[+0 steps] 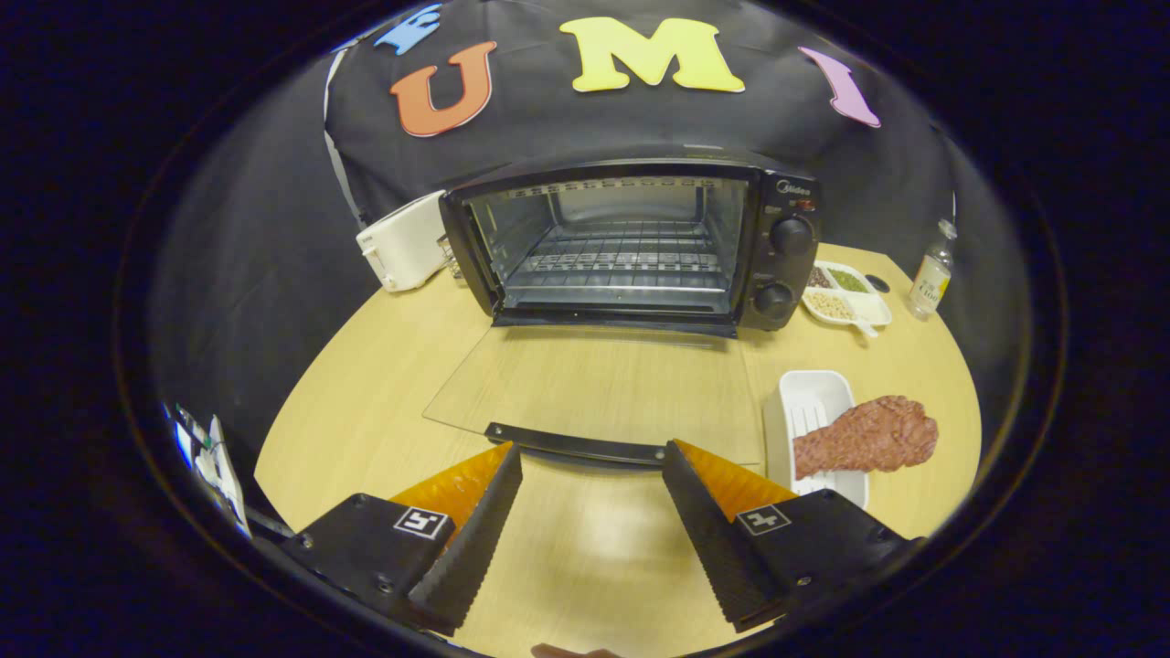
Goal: Open the toaster oven, put the food inside, and close the toaster oven door.
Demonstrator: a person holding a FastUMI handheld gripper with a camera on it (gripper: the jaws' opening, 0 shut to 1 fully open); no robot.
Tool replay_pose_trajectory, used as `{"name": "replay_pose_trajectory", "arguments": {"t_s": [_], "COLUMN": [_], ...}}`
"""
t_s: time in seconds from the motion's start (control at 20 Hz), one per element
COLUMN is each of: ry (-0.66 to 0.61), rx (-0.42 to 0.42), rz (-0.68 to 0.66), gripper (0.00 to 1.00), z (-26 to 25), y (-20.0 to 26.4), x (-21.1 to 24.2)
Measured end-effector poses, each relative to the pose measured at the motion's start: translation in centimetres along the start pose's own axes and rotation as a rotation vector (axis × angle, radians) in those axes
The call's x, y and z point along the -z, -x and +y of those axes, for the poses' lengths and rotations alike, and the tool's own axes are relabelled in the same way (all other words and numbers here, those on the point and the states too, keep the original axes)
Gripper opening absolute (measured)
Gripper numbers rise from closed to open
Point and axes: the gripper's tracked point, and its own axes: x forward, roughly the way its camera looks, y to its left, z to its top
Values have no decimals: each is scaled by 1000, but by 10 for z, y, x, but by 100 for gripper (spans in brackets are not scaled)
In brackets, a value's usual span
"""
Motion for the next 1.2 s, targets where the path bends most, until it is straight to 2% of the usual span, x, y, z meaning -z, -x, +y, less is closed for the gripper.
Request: {"name": "replay_pose_trajectory", "arguments": {"t_s": [0.25, 0.4, 0.5, 0.65, 0.7, 0.85, 1.0, 1.1, 1.2], "ry": [50, -3, -67, -128, -159, -252, -329, -378, -423], "rx": [72, 88, 67, 59, 44, -50, -172, -302, -355], "rz": [-31, -32, -17, 7, 20, 75, 105, 112, 111], "gripper": [99, 99, 99, 96, 95, 83, 79, 63, 30], "z": [-85, -135, -162, -206, -215, -219, -208, -190, -187], "y": [46, 67, 78, 79, 76, 60, 42, 40, 40], "x": [-18, -26, -27, -28, -24, -7, 7, 8, 12]}}
